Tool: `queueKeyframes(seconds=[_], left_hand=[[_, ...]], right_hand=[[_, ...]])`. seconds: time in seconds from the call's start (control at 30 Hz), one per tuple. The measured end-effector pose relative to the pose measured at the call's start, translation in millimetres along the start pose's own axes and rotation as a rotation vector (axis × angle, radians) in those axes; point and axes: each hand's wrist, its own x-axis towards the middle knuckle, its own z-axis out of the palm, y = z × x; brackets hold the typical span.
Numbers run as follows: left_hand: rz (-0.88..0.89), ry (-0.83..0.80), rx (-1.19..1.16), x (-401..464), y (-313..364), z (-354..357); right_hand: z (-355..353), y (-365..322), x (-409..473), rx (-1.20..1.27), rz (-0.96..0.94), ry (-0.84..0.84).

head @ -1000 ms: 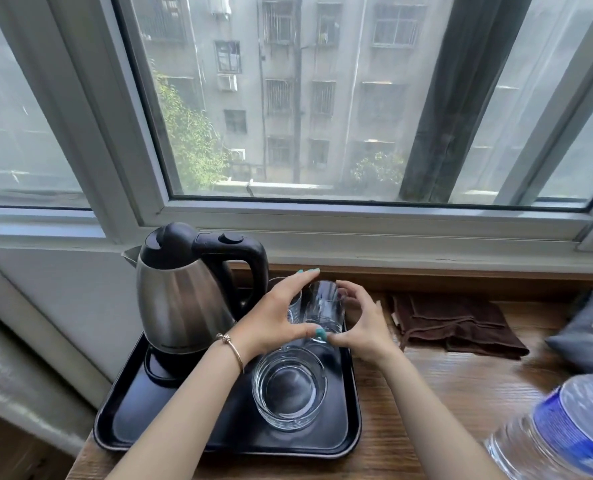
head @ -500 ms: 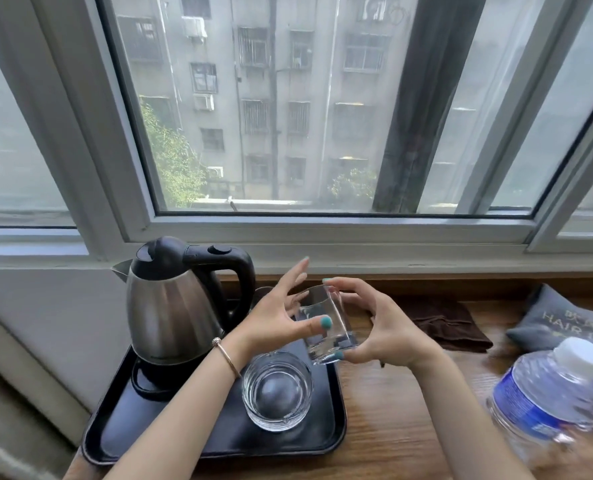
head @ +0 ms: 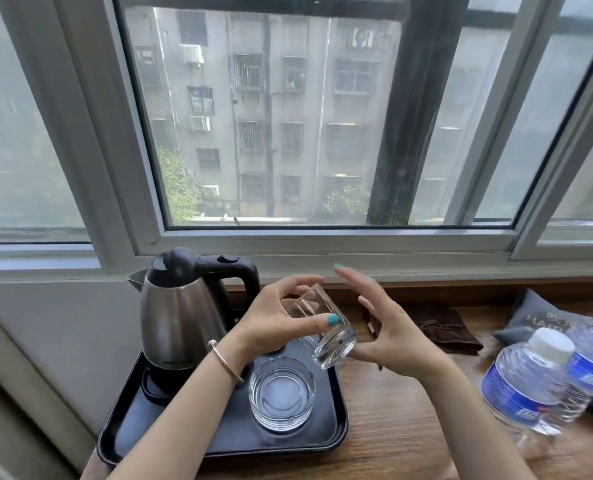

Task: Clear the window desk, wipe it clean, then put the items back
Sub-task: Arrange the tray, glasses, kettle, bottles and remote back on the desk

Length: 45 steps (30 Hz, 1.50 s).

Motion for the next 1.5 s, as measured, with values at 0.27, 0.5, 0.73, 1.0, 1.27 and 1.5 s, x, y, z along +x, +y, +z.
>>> queueKeyframes(seconds=[0.27, 0.5, 0.73, 1.0, 1.27, 1.5], left_hand=[[0.127, 0.217, -0.189, -5.0, 1.6, 23.1], [0.166, 0.175, -0.281, -7.5, -6.2, 33.2], [0.206, -0.066, 0.291, -12.0, -4.7, 8.1], [0.549, 0.081, 1.135, -13.1, 1.4, 18.6], [0.457, 0.336, 0.787, -16.2, -9.2, 25.2], [0.24, 0.384, 0.467, -17.6, -28.2, 29.7]], right_hand=[[32.7, 7.3, -21.2, 0.38, 0.147, 0.113], [40.4, 1.6, -28.6, 0.593, 0.128, 0.437], [13.5, -12.6, -33.3, 0.461, 0.174, 0.378], [10.7, -19.9, -23.2, 0.254, 0.236, 0.357], [15.3, -22.2, -14.6, 0.266, 0.22, 0.354], [12.2, -19.0, -4.4, 0.074, 0.237, 0.279]])
